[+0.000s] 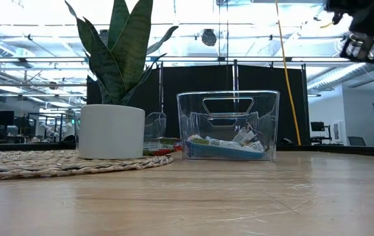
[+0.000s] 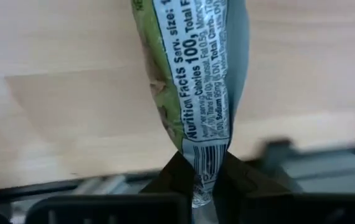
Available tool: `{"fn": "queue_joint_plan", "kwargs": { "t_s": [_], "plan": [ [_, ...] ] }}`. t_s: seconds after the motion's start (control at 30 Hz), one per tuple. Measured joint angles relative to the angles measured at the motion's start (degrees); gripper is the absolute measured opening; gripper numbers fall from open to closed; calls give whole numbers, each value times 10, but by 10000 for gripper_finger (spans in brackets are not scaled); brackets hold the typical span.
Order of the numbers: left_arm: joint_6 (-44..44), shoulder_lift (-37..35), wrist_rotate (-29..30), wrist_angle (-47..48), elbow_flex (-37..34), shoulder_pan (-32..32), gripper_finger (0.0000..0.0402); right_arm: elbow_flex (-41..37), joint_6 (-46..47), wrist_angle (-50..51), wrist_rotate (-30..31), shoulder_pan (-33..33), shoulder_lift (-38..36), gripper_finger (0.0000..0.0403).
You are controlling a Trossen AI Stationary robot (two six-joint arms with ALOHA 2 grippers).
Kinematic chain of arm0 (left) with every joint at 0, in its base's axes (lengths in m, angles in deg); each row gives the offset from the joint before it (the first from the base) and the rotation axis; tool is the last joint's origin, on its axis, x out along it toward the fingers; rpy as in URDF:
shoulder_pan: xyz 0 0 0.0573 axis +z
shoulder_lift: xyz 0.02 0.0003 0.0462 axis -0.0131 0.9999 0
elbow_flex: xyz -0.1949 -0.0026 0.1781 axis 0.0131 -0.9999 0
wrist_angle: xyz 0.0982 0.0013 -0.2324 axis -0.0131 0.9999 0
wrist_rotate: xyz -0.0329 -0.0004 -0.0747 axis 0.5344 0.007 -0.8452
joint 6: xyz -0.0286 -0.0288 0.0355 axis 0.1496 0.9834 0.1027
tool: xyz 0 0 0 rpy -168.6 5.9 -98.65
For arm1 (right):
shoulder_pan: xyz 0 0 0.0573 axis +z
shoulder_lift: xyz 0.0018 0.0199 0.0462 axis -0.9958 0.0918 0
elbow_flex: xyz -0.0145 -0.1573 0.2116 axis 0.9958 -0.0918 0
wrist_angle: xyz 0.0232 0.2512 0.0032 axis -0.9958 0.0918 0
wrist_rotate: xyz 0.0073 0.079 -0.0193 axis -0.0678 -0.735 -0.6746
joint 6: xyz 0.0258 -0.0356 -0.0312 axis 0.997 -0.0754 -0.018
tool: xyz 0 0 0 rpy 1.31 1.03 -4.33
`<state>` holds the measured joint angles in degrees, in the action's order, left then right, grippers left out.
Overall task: Pick and place Granola Bars by type
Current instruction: Put the orange granola bar into the bottom transparent bin
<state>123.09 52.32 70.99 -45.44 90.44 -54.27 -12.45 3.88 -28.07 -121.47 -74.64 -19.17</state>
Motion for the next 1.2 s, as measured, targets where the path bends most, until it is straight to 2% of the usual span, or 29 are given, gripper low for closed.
{"fn": "queue_joint_plan", "kwargs": {
  "t_s": [0.27,0.43,0.63,0.8,0.97,1.07,1.2],
  "plan": [
    [-127,-132,123,33,4,30,26,0,38,-201,32,-20,0,144],
    [-299,-209,190,57,26,87,23,0,49,-252,80,-44,1,144],
    [-564,-263,237,53,68,209,22,0,3,-341,156,-59,2,144],
    [-791,-265,239,55,146,320,20,0,-25,-397,209,-68,2,144],
    [-1002,-238,235,54,235,413,20,0,-66,-438,318,-68,13,144],
    [-1081,-211,228,52,288,458,20,0,-79,-466,353,-68,31,144],
    [-1159,-159,189,53,345,501,20,0,-85,-492,390,-68,68,144]
  ]
}}
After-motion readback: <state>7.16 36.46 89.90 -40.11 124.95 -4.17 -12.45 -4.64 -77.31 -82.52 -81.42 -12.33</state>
